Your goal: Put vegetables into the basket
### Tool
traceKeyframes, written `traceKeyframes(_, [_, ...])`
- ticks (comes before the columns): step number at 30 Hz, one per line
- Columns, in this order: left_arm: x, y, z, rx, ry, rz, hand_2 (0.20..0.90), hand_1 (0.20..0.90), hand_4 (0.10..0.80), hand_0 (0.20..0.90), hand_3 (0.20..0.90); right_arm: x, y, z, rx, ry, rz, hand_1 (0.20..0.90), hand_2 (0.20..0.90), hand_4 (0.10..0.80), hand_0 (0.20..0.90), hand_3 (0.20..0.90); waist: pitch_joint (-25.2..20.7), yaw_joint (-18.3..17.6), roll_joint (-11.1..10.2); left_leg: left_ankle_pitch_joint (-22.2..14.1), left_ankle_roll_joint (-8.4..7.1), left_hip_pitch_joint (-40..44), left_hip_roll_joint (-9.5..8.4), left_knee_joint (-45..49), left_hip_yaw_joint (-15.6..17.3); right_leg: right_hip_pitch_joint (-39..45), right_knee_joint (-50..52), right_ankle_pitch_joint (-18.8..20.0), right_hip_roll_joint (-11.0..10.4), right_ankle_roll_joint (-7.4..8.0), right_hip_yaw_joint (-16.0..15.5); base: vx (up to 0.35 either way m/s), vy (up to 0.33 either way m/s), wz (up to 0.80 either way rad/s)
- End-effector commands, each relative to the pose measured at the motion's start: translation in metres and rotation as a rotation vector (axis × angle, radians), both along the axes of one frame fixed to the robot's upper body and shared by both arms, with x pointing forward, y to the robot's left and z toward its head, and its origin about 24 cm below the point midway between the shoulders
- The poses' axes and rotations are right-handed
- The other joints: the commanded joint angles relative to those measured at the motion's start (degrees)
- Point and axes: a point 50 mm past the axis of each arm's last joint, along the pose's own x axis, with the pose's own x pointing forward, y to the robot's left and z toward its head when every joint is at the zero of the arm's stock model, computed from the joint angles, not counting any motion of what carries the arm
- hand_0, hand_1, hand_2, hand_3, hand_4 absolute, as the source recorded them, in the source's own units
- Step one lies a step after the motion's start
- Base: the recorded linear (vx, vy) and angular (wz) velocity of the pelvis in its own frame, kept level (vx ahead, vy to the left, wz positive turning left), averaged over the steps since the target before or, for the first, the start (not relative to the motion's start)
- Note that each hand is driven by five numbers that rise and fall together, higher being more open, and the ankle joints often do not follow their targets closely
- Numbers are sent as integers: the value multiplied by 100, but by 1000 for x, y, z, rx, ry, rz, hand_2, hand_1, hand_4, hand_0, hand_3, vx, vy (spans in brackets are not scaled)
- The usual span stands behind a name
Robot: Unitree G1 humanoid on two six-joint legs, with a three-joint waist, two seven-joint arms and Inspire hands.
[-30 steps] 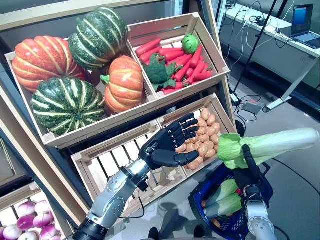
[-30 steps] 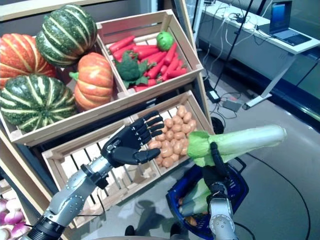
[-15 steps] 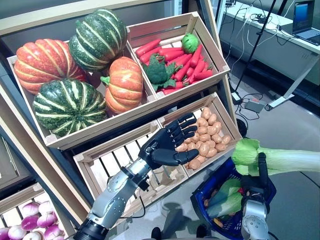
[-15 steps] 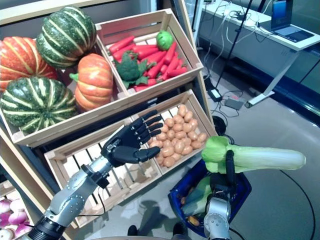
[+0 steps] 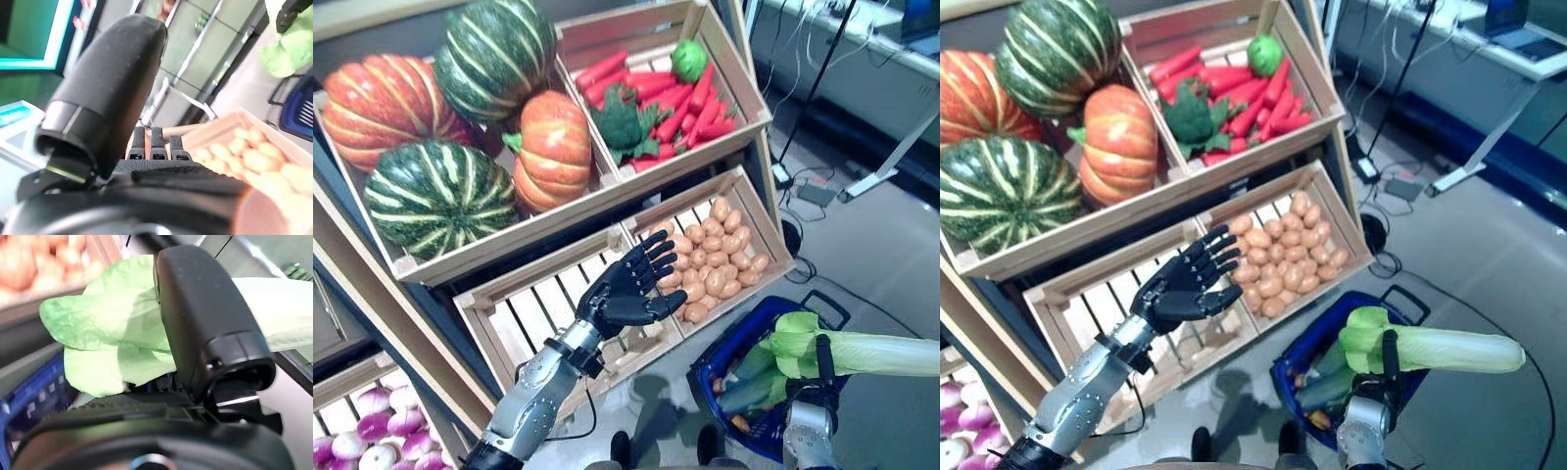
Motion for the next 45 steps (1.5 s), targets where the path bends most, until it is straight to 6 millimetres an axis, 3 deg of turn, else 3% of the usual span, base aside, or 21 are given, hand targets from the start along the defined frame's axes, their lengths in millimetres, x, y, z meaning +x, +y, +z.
traceKeyframes(1, [18,9,62,-66,-319,52,900,900,800,900,900,40,-37,62,-190,-248,-92,300,300,400,300,300,556,171,-76,-68,102,-213,-100,153,-278,-213,632,21,86,-255,70,-277,-59,4])
traceKeyframes(7, [26,5,78,-60,-422,58,900,900,800,900,900,64,-45,83,-161,-441,-100,300,300,400,300,300,1339,263,66,-83,94,-1322,-235,1097,-279,-1112,1423,-74,131,-358,32,-218,-54,11])
traceKeyframes(11, [33,2,85,-91,-441,71,900,900,800,900,900,82,-46,98,-193,-461,-66,300,300,400,300,300,1668,297,163,-156,81,-2041,-345,1701,-323,-1723,1893,-134,41,-374,-66,-159,-20,8])
traceKeyframes(13, [35,0,88,-106,-449,70,900,900,800,900,900,88,-47,104,-225,-461,-46,300,300,400,300,300,1750,301,193,-179,86,-2261,-372,1874,-334,-1932,2057,-158,10,-371,-73,-156,0,8])
traceKeyframes(19, [40,-16,97,-179,-470,15,900,900,800,900,900,115,-40,147,-400,-509,70,300,300,400,300,300,2047,278,270,-401,153,-3365,-432,2860,-332,-3148,3086,-349,-127,-405,23,-153,0,12])
traceKeyframes(21, [41,-17,97,-192,-470,17,900,900,800,900,900,119,-40,152,-426,-485,94,300,300,400,300,300,2047,279,282,-487,162,-3566,-433,3057,-323,-3377,3277,-416,-120,-418,66,-85,21,-4])
traceKeyframes(29, [49,-19,96,-240,-449,36,900,900,800,900,900,134,-56,149,-484,-237,192,300,300,400,300,300,2048,331,323,-551,124,-4455,-362,3586,-329,-4190,3719,-423,1,-512,175,-62,-41,-9])
traceKeyframes(33, [46,-22,96,-206,-462,-4,900,900,800,900,900,133,-73,135,-572,65,275,300,300,400,300,300,2048,419,349,-547,145,-4656,-406,3636,-397,-4352,3745,-399,60,-544,140,-30,-75,1])
traceKeyframes(36, [47,-19,95,-206,-459,-2,900,900,800,900,900,125,-87,123,-575,196,292,300,300,400,300,300,2048,485,347,-532,149,-4681,-439,3640,-446,-4344,3732,-377,93,-545,100,3,-77,11])
traceKeyframes(45, [41,-16,92,-150,-474,-8,900,900,800,900,900,110,-96,99,-505,277,309,300,300,400,300,300,2048,570,278,-615,153,-4698,-503,3621,-550,-4269,3568,-329,189,-527,0,31,-69,3])
